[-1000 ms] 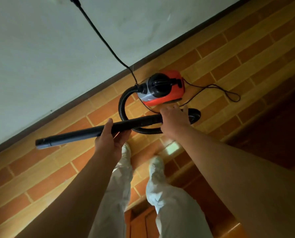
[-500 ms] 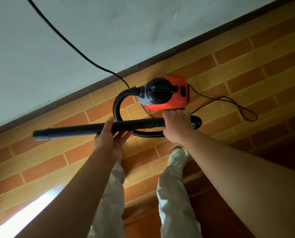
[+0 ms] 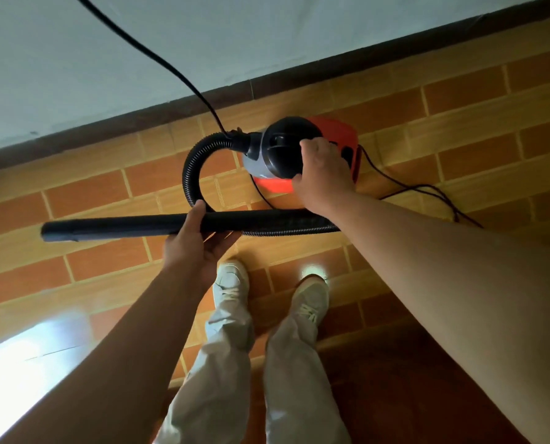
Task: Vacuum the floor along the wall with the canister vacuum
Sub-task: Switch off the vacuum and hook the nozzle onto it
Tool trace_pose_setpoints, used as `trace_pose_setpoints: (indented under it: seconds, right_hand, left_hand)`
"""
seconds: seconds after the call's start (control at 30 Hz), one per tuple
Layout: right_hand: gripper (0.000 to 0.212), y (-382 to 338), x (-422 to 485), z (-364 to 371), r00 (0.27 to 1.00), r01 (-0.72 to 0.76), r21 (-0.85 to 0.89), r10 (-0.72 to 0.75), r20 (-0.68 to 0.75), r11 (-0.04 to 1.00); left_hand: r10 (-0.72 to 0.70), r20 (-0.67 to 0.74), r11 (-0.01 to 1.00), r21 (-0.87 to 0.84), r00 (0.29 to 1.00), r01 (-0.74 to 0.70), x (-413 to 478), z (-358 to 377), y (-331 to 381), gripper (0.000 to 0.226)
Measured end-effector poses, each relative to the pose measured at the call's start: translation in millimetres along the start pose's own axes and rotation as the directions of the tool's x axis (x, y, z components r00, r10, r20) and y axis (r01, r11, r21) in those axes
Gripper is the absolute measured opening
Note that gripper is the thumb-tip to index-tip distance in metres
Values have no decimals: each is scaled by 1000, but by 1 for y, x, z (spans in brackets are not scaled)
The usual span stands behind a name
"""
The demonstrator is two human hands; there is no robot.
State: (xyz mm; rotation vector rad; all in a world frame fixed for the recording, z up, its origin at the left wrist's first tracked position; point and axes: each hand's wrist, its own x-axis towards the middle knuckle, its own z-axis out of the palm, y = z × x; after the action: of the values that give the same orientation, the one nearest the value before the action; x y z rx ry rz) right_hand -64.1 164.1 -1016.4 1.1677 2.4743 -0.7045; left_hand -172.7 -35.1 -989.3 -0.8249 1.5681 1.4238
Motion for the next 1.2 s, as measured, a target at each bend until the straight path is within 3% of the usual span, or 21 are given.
trace_pose_setpoints:
  seconds: [0.1, 0.33, 0.67, 1.0, 1.2]
  right_hand:
    - [64, -4, 14, 9, 998, 24, -69, -29, -60, 997]
    - [84, -6, 39, 27, 996, -44, -187, 56, 63, 981]
    - [53, -14, 69, 26, 987, -117, -183, 135, 89, 976]
    - [42, -8, 28, 35, 961, 118, -354, -17, 276, 928]
    - [40, -4, -7, 44, 944, 130, -371, 0, 330, 919]
  left_hand:
    - [-5, 5, 1000, -2, 1000, 5, 13, 10, -3, 38]
    - [-64, 6, 998, 23, 998, 64, 33, 19, -7, 37]
    - [-100, 4, 995, 23, 995, 100, 39, 7, -16, 35]
    - [-167, 17, 985, 43, 986, 166, 19, -16, -33, 40]
    - [-191, 14, 980, 62, 981, 190, 6, -29, -48, 36]
